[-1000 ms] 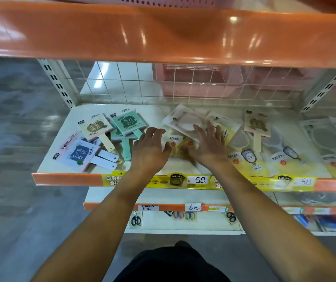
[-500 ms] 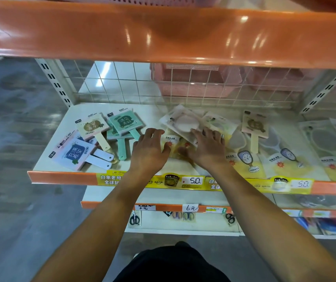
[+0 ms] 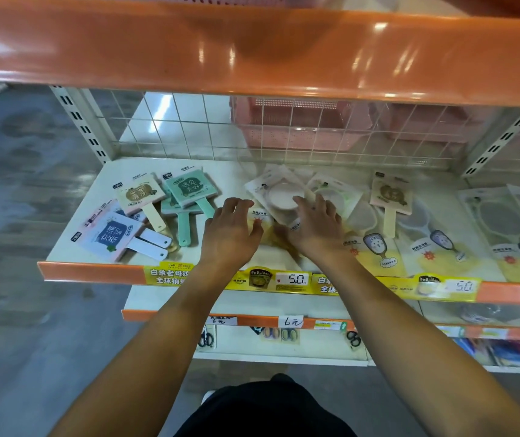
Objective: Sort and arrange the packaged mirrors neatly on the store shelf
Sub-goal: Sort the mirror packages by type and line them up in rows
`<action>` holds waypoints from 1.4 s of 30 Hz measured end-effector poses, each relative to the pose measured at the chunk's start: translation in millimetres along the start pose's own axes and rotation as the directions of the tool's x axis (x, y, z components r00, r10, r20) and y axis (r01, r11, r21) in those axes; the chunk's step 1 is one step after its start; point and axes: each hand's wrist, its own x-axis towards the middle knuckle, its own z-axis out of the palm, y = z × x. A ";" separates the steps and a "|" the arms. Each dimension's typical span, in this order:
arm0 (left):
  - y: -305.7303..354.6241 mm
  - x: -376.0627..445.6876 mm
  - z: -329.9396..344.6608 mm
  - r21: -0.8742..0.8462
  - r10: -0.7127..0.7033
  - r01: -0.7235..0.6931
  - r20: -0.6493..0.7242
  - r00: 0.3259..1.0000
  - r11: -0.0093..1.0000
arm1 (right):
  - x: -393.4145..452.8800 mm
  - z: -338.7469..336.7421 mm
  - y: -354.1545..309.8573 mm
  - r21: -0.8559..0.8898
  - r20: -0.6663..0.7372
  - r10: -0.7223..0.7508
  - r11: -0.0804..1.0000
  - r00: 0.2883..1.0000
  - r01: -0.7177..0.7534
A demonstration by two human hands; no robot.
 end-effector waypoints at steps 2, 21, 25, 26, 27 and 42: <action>-0.4 -0.6 -0.6 0.004 0.000 0.001 -0.005 1.000 1.000 | 2.5 1.8 -0.5 -0.023 0.034 0.010 1.000 0.999 -0.009; -1.8 1.9 -0.7 0.006 -0.030 0.030 0.003 1.000 1.000 | 5.1 -2.1 -1.0 -0.006 -0.005 -0.019 1.000 1.000 0.019; -1.4 2.0 -1.2 0.011 -0.035 0.035 0.001 0.999 0.999 | 0.7 -2.9 -7.0 -0.002 -0.044 -0.046 0.999 0.998 0.046; -1.1 2.0 -1.4 0.014 -0.035 0.035 0.000 0.999 0.999 | -0.8 -2.4 -8.3 0.010 -0.042 -0.049 0.999 0.998 0.049; -0.7 2.0 -1.3 0.016 -0.034 0.034 -0.001 0.999 0.999 | -1.8 -2.3 -8.9 0.024 -0.038 -0.050 0.998 0.998 0.051; 31.6 -13.2 10.0 -0.011 -0.075 0.074 -0.045 0.996 0.997 | -15.7 -20.1 19.6 0.126 -0.115 -0.053 0.990 0.992 0.068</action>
